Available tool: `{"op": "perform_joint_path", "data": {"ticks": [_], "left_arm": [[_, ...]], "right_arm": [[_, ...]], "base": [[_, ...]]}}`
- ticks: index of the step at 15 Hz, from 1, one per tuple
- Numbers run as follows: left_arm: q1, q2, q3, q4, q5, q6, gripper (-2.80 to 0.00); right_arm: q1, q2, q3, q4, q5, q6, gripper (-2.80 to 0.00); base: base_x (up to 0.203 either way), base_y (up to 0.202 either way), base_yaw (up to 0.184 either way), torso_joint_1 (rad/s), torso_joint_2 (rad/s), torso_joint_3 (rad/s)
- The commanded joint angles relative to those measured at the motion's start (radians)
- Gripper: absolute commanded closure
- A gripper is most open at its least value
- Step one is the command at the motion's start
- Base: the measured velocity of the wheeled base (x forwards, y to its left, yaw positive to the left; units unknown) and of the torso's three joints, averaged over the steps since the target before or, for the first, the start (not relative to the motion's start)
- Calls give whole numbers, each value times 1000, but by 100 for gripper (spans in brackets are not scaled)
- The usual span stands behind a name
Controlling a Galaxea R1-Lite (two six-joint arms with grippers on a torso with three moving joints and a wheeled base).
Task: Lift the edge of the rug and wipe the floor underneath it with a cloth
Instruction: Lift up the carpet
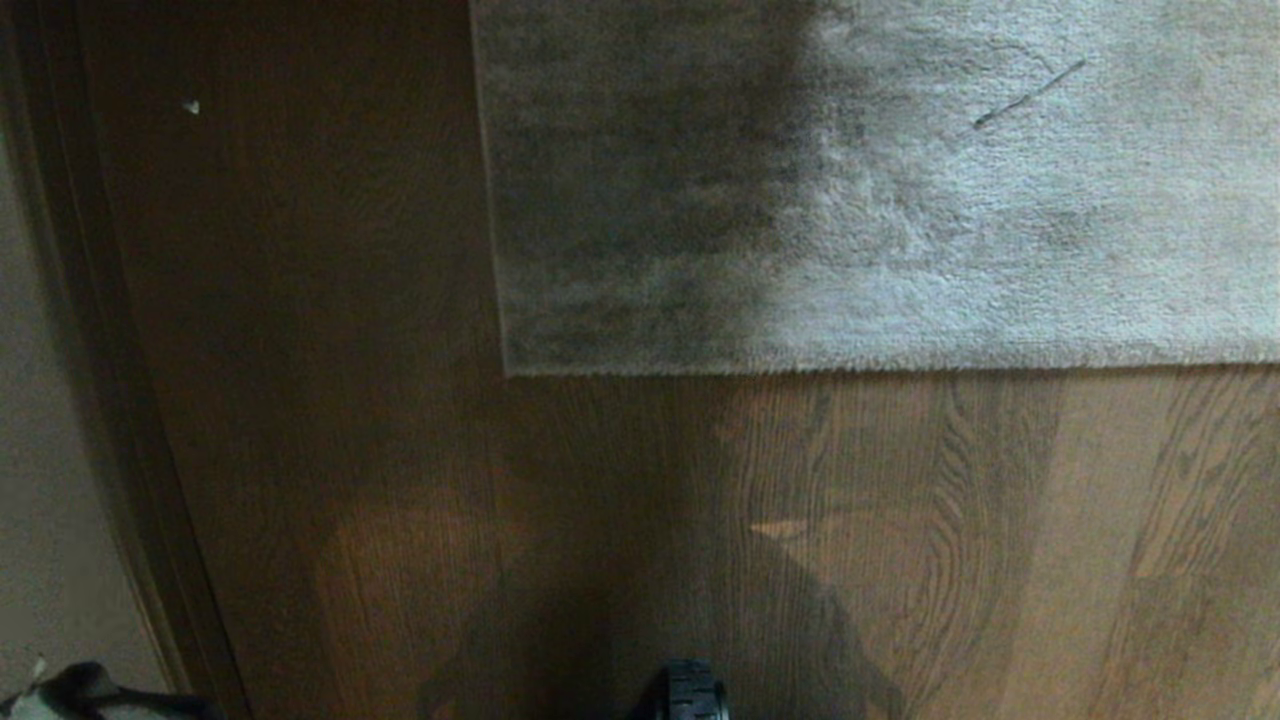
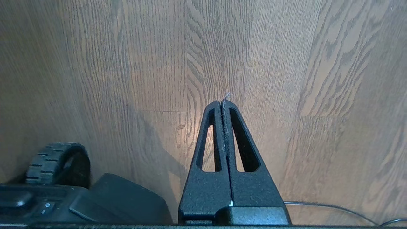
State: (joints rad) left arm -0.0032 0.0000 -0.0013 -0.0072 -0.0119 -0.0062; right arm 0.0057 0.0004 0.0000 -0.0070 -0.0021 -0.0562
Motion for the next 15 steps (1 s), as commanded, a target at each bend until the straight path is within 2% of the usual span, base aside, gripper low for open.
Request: {"op": "perform_joint_path", "data": {"ticks": [1,2,4,11,15], "left_arm": [[0,0,0,0,0,-1,0],[0,0,0,0,0,-1,0],[0,0,0,0,0,-1,0],[0,0,0,0,0,-1,0],[0,0,0,0,0,-1,0]], "right_arm": [[0,0,-1,4,1,-7,0],[0,4,-2,9,1,-22,0],[-1,11,-10,34,14,-110,0],[0,44,-43,23,26,-123,0],[13,267,-167,-5,82,-142,0]], "base": [[0,0,0,0,0,0],[0,0,0,0,0,0],[0,0,0,0,0,0],[0,0,0,0,0,0],[0,0,0,0,0,0]]}}
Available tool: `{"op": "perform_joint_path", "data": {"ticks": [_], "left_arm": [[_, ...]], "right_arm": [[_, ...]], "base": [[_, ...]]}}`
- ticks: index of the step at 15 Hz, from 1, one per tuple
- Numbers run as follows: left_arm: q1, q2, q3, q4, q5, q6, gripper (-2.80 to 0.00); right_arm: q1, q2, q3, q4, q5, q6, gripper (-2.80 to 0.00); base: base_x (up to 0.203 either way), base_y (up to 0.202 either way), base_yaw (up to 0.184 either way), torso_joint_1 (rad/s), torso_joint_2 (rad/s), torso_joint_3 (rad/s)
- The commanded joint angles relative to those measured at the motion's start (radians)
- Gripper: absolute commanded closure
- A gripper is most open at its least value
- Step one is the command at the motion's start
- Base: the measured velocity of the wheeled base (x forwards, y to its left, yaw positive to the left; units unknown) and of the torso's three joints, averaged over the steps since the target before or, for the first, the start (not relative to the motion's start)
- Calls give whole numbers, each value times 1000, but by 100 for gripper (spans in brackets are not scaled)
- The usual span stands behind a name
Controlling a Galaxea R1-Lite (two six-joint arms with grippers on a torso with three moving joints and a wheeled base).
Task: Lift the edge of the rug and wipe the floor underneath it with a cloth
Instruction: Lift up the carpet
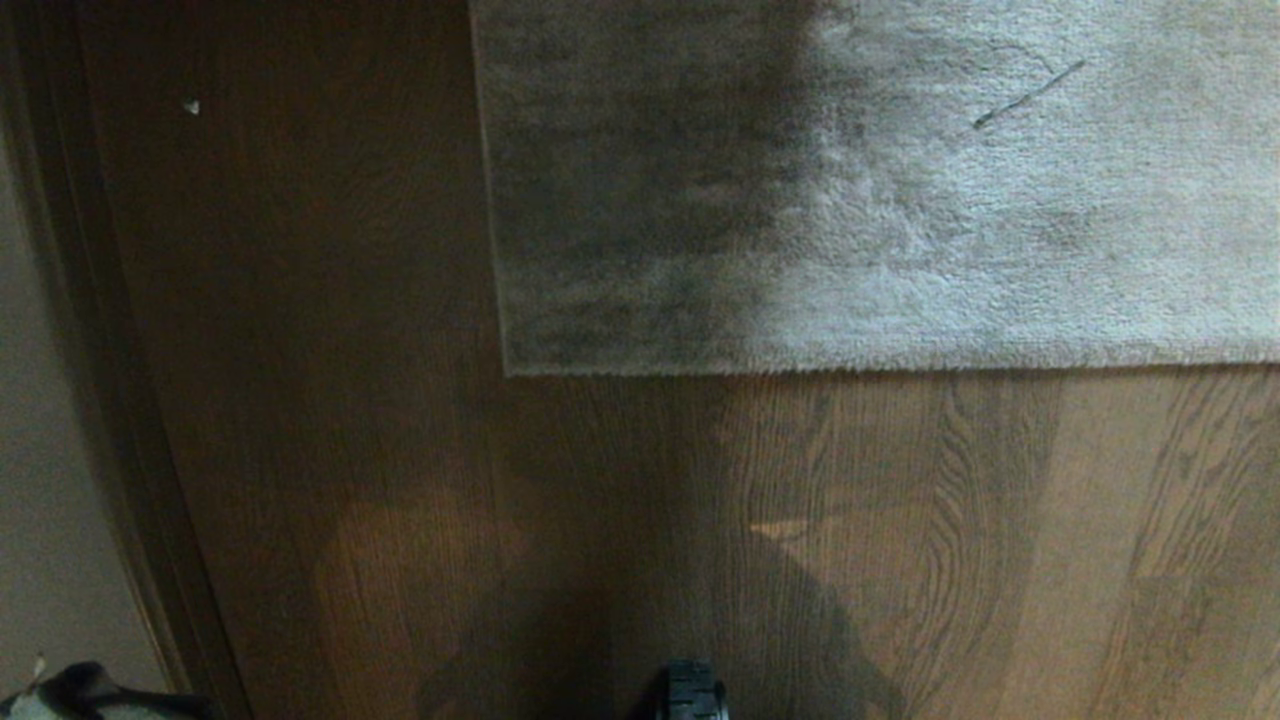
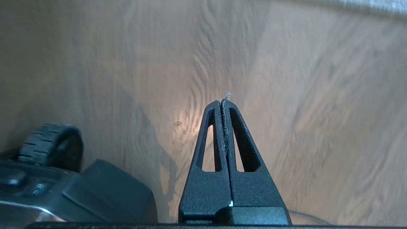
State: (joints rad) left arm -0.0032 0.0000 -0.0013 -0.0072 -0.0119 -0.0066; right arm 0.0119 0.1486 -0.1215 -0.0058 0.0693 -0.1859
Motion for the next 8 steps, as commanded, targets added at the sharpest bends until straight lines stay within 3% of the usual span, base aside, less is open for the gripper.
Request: {"op": "perform_joint_path", "data": {"ticks": [1,8], "left_arm": [[0,0,0,0,0,-1,0],[0,0,1,0,0,0,0]], "right_arm": [[10,190,-85,-22,28,-43,0],[17,621,-257,-121,183,-337,0]], "base": [[0,0,0,0,0,0],[0,0,0,0,0,0]]}}
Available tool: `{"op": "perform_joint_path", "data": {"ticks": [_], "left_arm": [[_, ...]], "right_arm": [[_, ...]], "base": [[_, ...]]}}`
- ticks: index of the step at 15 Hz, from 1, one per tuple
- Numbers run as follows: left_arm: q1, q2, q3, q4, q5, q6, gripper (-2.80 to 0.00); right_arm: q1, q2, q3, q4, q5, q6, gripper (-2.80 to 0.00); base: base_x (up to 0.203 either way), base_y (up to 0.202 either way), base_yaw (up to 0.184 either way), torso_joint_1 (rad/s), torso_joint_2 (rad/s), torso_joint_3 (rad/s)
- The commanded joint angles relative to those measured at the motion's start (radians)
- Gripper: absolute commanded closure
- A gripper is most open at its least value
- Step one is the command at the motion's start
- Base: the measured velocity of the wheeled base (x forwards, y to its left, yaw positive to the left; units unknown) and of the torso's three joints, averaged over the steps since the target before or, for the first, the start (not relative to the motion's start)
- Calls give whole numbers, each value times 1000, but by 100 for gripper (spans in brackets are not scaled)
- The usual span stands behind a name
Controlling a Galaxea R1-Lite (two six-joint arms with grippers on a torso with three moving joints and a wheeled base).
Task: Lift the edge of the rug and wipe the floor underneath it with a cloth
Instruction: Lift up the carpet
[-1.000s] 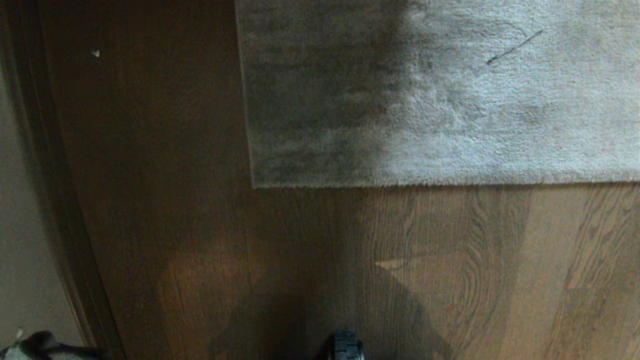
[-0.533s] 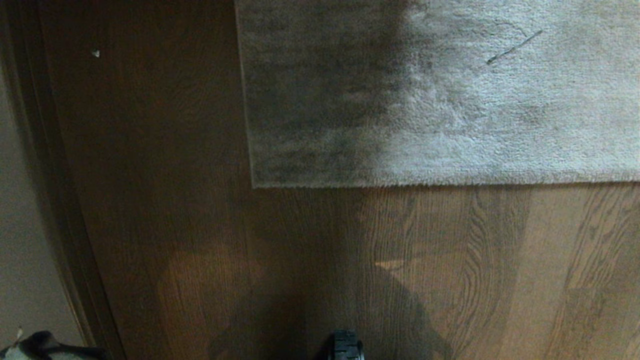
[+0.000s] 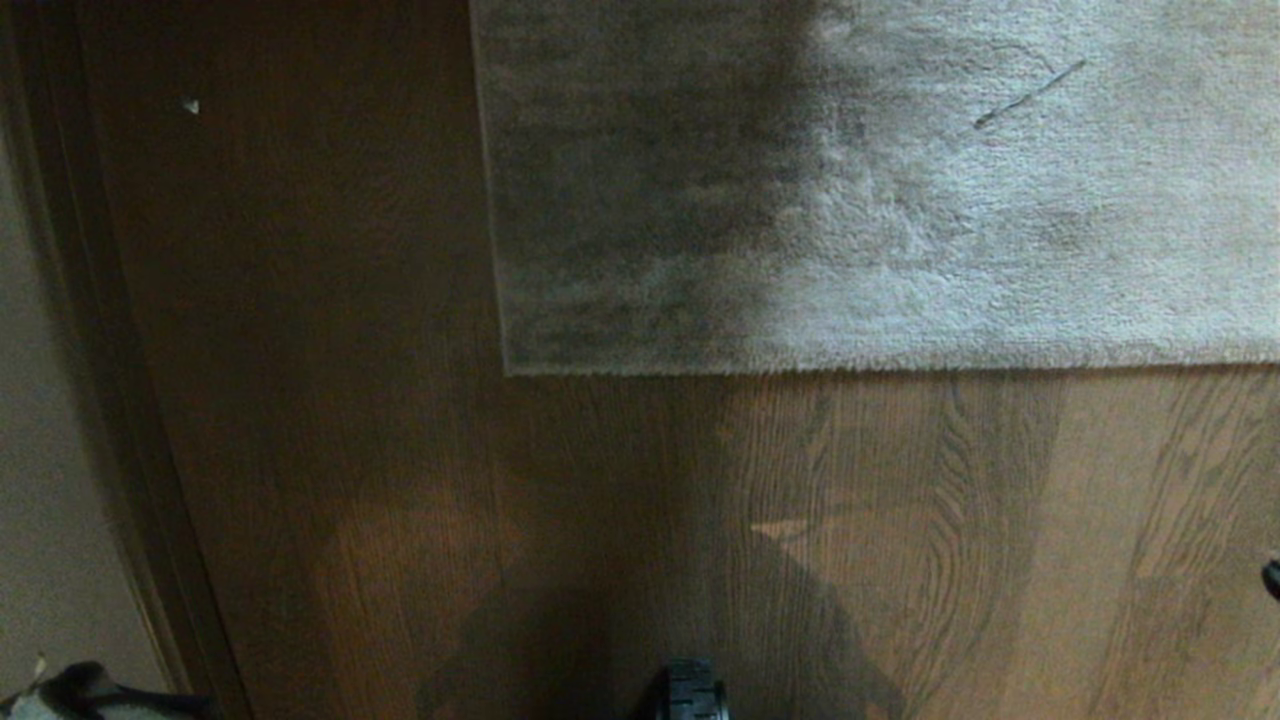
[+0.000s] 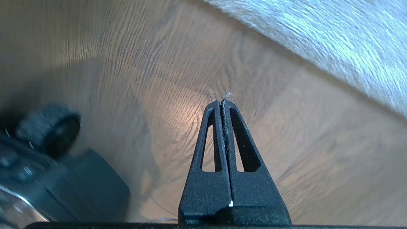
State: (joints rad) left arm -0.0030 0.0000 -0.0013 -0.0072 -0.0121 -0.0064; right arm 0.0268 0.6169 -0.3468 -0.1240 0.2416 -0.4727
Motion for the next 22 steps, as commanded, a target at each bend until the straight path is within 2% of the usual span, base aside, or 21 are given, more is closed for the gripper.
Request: {"op": "perform_joint_path", "data": {"ticks": [1,3,5,8,10,11,12,14,18,22], "left_arm": [[0,0,1,0,0,0,0],[0,0,0,0,0,0,0],[0,0,0,0,0,-1,0],[0,0,0,0,0,-1,0],[0,0,0,0,0,0,0],[0,0,0,0,0,0,0],[0,0,0,0,0,0,0],[0,0,1,0,0,-1,0],[0,0,0,0,0,0,0],[0,0,1,0,0,0,0]], "right_arm": [[11,211,-49,-5,18,-92,0],[103,332,-89,-22,20,-136,0],[201,458,-123,-72,5,-147,0],[317,699,-163,-256,-21,-147,0],[385,852,-188,-400,-29,-112,0],[418,913,-201,-469,-39,-52,0],[464,960,-219,-537,-70,67,0],[571,1026,-263,-613,-193,339,0],[695,1085,-352,-622,-408,831,0],[773,1123,-389,-574,-546,1212,0]], "base": [[0,0,0,0,0,0],[0,0,0,0,0,0],[0,0,0,0,0,0],[0,0,0,0,0,0],[0,0,0,0,0,0],[0,0,0,0,0,0],[0,0,0,0,0,0],[0,0,0,0,0,0],[0,0,0,0,0,0],[0,0,0,0,0,0]]}}
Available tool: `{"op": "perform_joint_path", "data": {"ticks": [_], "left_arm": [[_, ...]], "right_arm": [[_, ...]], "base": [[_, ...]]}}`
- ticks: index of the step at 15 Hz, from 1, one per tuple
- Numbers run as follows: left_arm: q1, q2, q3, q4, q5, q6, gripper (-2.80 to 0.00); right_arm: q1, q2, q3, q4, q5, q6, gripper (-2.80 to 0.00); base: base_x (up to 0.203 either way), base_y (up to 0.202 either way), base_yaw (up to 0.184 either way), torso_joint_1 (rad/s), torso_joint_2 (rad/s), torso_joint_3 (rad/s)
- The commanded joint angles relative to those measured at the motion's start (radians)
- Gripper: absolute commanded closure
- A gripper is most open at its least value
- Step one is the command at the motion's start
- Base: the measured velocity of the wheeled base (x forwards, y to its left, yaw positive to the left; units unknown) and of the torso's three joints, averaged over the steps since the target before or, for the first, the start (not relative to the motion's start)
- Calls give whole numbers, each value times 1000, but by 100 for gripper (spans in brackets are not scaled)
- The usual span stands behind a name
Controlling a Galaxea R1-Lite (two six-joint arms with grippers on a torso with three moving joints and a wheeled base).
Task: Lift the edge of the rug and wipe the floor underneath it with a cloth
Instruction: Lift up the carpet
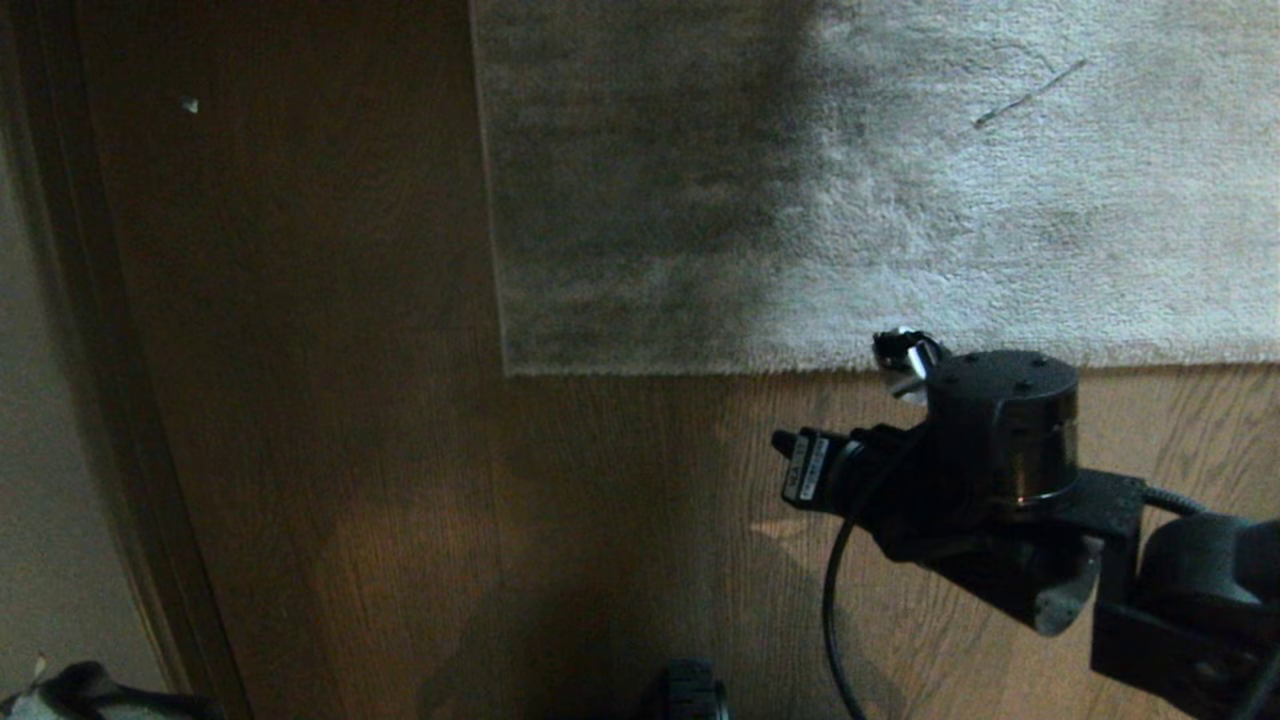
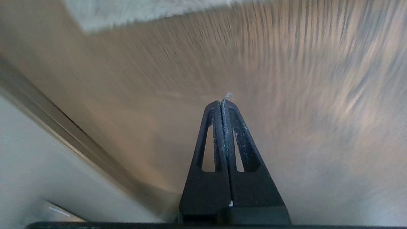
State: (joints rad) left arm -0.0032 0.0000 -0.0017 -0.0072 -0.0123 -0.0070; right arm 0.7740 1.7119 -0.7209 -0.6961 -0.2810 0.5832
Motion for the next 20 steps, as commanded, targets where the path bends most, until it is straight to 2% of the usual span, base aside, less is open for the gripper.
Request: {"op": "perform_joint_path", "data": {"ticks": [1,2,3,4,7,10,16,17,20], "left_arm": [[0,0,0,0,0,1,0],[0,0,0,0,0,1,0],[0,0,1,0,0,-1,0],[0,0,2,0,0,0,0],[0,0,1,0,0,1,0],[0,0,0,0,0,1,0],[0,0,1,0,0,-1,0],[0,0,0,0,0,-1,0],[0,0,1,0,0,-1,0]], "right_arm": [[38,37,-36,-4,-46,253,0],[54,46,-60,-10,-72,321,0],[82,65,-70,-18,-110,344,0],[102,89,-71,-46,-147,347,0],[130,163,-67,-258,-231,347,0],[139,202,-65,-308,-242,346,0],[205,301,-5,-502,-244,317,0],[206,322,-6,-529,-243,291,-280],[205,373,10,-596,-241,245,-280]], "base": [[0,0,0,0,0,0],[0,0,0,0,0,0],[0,0,0,0,0,0],[0,0,0,0,0,0],[0,0,0,0,0,0],[0,0,0,0,0,0],[0,0,0,0,0,0],[0,0,0,0,0,0],[0,0,0,0,0,0]]}}
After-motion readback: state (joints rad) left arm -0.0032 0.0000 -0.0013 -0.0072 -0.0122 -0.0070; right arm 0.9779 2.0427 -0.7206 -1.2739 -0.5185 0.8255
